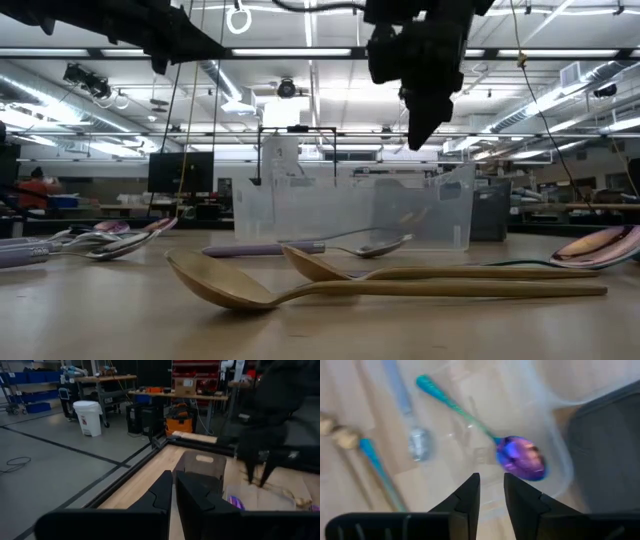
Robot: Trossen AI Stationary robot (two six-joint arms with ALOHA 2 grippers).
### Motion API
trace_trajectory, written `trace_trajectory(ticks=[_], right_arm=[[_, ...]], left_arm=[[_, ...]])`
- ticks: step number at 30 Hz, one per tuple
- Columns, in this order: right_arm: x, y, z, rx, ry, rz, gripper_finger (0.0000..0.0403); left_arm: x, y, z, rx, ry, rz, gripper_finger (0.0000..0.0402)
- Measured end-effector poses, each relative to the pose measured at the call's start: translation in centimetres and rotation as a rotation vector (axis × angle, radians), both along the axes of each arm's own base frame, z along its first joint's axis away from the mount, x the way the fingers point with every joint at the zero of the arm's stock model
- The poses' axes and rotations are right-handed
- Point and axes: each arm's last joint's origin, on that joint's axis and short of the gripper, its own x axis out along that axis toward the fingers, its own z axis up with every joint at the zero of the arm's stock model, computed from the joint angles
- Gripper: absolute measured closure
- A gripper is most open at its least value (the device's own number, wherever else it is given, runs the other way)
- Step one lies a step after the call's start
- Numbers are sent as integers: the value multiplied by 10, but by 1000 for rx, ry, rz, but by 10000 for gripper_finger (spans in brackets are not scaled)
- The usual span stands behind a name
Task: Sort silverware by color (type)
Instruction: Put the gold spoon into the black bin
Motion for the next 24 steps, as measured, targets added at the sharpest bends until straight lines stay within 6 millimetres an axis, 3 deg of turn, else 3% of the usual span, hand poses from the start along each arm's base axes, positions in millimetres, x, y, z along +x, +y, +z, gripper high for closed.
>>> trace_trajectory(ticks=[5, 11, 24], right_arm=[[1, 26, 3, 15, -31, 69, 304], [4, 74, 3, -44, -104, 128, 304], [-11, 148, -19, -144, -74, 251, 304]], left_arm=[[0, 0, -1, 8, 15, 0, 372], [0, 0, 0, 71, 43, -2, 372], [-2, 5, 15, 197, -55, 85, 372]])
